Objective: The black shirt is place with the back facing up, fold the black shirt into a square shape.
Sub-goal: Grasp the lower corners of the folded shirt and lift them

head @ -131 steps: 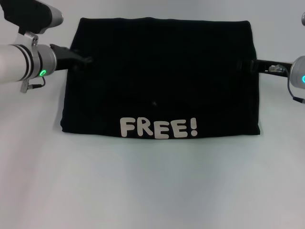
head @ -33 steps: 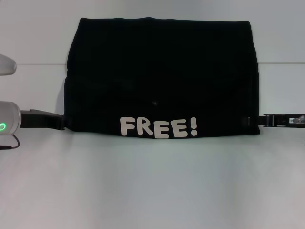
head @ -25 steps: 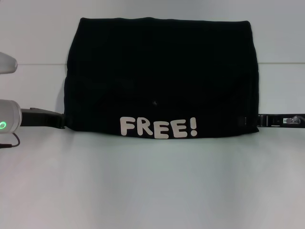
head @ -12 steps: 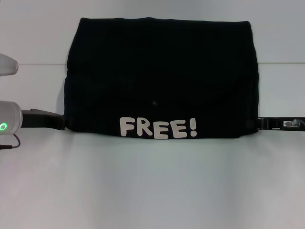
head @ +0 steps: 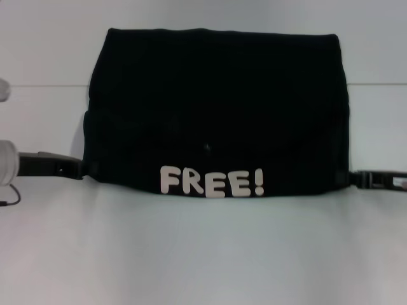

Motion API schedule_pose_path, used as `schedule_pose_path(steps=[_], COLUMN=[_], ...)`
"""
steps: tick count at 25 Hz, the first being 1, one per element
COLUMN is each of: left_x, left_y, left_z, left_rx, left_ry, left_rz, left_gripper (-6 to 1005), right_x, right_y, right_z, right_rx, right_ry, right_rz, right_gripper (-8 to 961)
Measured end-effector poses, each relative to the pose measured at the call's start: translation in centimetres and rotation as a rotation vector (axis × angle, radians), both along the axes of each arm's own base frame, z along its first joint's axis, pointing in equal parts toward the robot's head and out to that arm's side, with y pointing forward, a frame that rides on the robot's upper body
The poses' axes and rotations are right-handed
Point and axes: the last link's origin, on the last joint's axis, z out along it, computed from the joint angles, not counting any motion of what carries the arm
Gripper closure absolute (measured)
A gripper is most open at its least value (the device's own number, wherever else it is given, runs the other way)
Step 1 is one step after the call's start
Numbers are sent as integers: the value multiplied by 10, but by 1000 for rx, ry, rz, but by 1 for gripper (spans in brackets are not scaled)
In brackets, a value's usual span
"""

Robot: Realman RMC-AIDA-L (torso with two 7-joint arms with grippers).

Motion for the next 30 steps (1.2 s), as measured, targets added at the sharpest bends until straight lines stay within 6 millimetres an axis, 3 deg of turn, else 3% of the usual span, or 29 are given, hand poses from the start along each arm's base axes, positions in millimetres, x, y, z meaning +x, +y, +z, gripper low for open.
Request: schedule_pose_path(steps=[9, 18, 20, 30], left_x=[-5, -8, -12, -11], left_y=[-40, -83, -103, -134], left_z=[16, 23, 25, 22], left_rx=[-132, -274, -341, -457], left_ry=[-84, -181, -201, -269], left_rz=[-30, -106, -118, -137], left_gripper=[986, 986, 986, 985], right_x=[22, 40, 45, 55], right_y=[-60, -103, -119, -153], right_z=[27, 54, 58, 62], right_rx=[-44, -70, -100, -149], right_ry=[91, 114, 127, 144], right_rz=[59, 85, 97, 107], right_gripper=[952, 953, 953, 953])
